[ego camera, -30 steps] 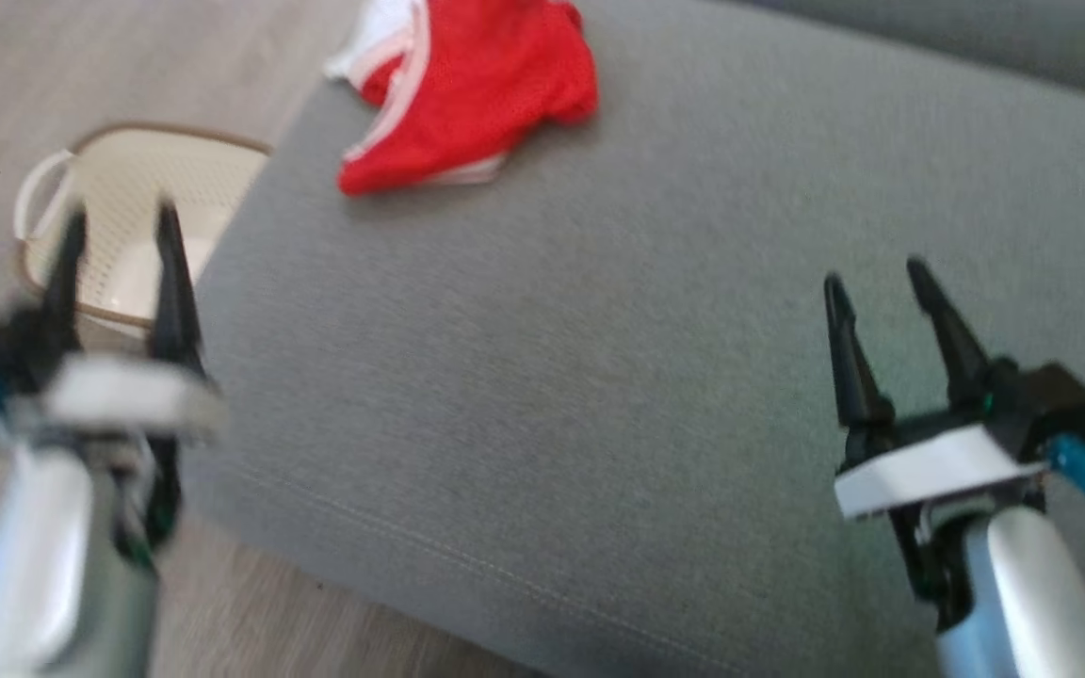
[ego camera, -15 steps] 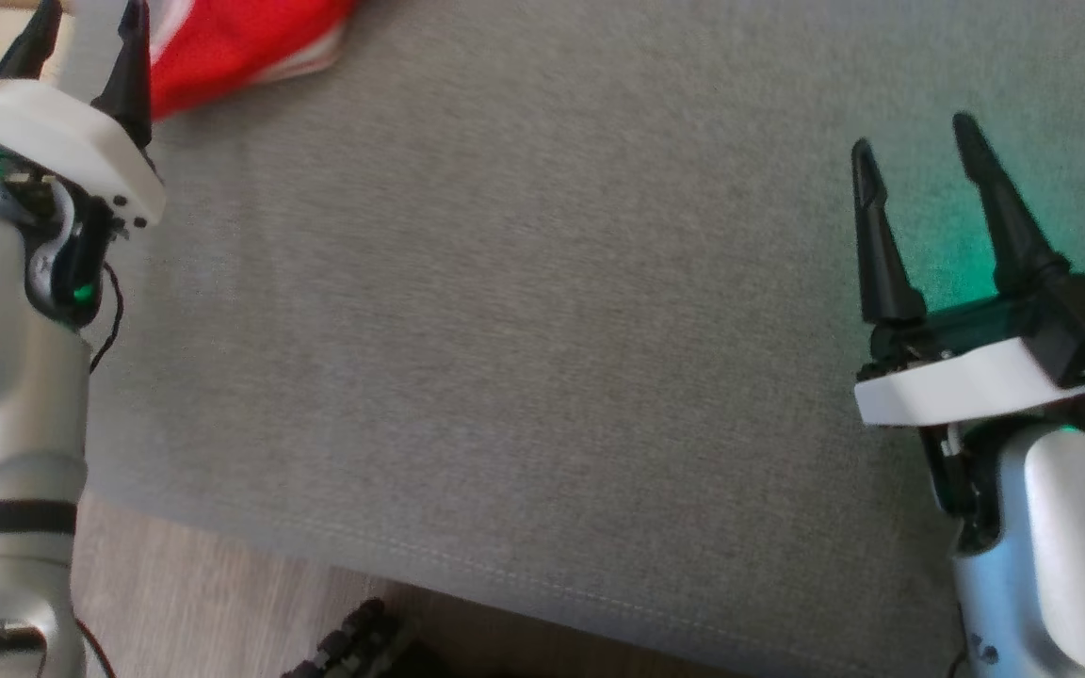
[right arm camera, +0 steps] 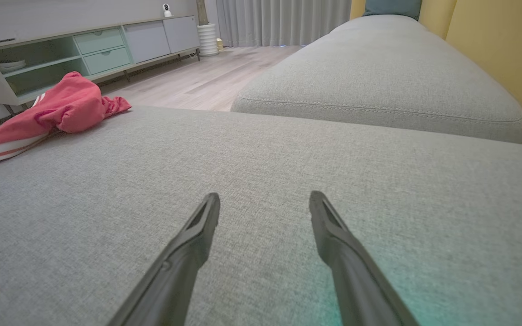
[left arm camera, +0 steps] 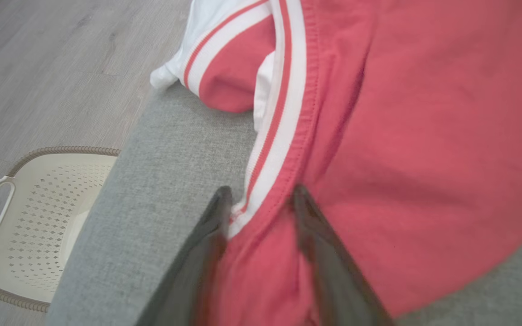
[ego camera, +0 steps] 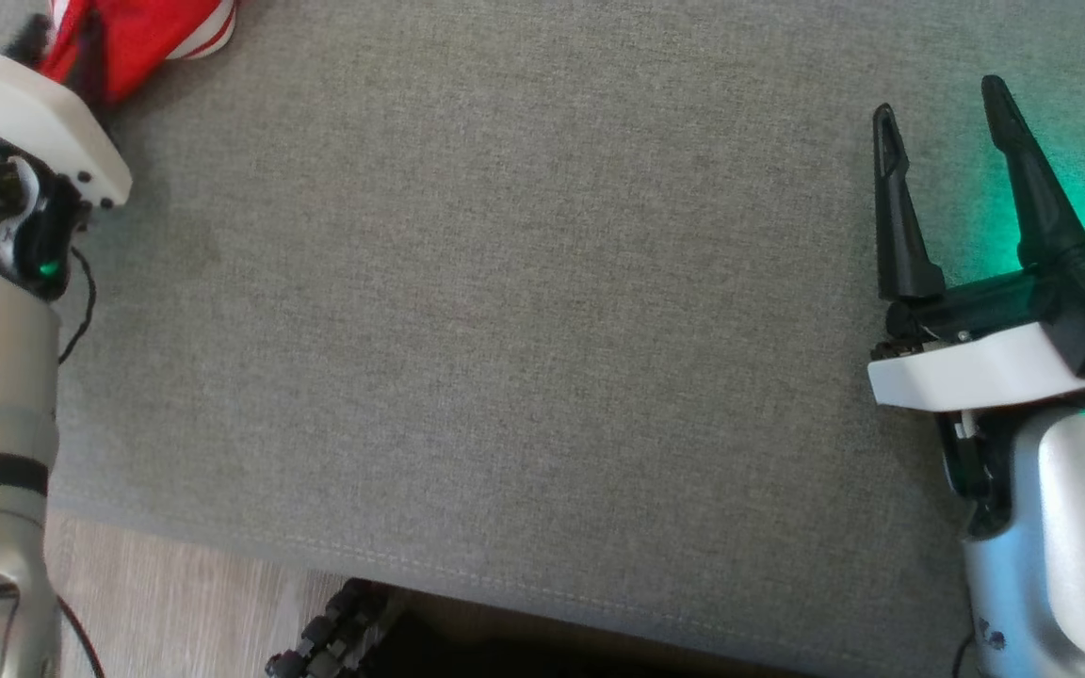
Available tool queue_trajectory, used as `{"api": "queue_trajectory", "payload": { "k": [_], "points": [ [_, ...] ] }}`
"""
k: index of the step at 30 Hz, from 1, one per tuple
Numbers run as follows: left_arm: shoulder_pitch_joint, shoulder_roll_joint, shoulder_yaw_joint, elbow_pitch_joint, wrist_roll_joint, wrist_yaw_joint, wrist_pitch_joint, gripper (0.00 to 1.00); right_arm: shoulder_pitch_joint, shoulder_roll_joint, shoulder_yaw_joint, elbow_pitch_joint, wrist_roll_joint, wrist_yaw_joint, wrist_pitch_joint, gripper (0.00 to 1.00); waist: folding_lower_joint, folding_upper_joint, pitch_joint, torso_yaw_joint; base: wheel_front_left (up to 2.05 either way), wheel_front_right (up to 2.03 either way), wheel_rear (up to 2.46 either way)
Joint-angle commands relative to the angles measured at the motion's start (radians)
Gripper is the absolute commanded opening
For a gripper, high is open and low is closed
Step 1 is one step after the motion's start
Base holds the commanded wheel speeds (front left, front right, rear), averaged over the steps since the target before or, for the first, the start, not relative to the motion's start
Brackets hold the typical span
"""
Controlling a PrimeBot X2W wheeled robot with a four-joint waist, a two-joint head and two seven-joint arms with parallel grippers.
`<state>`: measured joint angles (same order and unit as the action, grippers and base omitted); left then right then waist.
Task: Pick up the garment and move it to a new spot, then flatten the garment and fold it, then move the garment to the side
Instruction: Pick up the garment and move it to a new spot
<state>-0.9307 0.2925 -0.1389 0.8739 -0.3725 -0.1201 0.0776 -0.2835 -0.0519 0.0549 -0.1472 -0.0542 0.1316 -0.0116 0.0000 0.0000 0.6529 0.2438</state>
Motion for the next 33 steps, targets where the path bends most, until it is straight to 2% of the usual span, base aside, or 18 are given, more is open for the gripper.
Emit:
{"api": "queue_trajectory", "payload": {
  "k": [1, 7, 19, 25, 30, 33],
  "points": [
    [0.001, 0.06, 0.023, 0.01, 0.0, 0.003, 0.004, 0.0, -0.003, 0.002, 0.032, -0.018, 0.009, -0.001, -0.011, 1.0, 0.0, 0.0, -0.01, 0.001, 0.0, 0.0, 0.0],
    [-0.012, 0.068, 0.001, 0.027, 0.005, -0.001, -0.022, 0.0, -0.009, 0.002, 0.04, 0.02, 0.036, -0.001, -0.044, 1.0, 0.0, 0.0, -0.068, -0.005, 0.0, 0.0, 0.0],
    [-0.031, 0.157, -0.044, -0.054, 0.057, -0.002, -0.062, 0.0, 0.029, 0.002, 0.035, 0.155, 0.131, -0.001, -0.144, 1.0, 0.0, 0.0, -0.311, -0.061, 0.0, 0.0, 0.0],
    [-0.044, 0.176, -0.087, -0.19, 0.06, -0.007, -0.019, 0.0, 0.07, 0.002, 0.029, 0.21, 0.18, -0.001, -0.183, 1.0, 0.0, 0.0, -0.418, -0.129, 0.0, 0.0, 0.0],
    [-0.033, 0.15, -0.152, -0.356, 0.037, -0.009, 0.045, 0.0, 0.101, 0.002, 0.012, 0.238, 0.196, -0.001, -0.202, 1.0, 0.0, 0.0, -0.47, -0.2, 0.0, 0.0, 0.0],
    [-0.004, 0.115, -0.23, -0.488, 0.011, -0.01, 0.099, 0.0, 0.119, 0.002, 0.003, 0.249, 0.199, -0.001, -0.211, 1.0, 0.0, 0.0, -0.484, -0.258, 0.0, 0.0, 0.0]
  ]
}}
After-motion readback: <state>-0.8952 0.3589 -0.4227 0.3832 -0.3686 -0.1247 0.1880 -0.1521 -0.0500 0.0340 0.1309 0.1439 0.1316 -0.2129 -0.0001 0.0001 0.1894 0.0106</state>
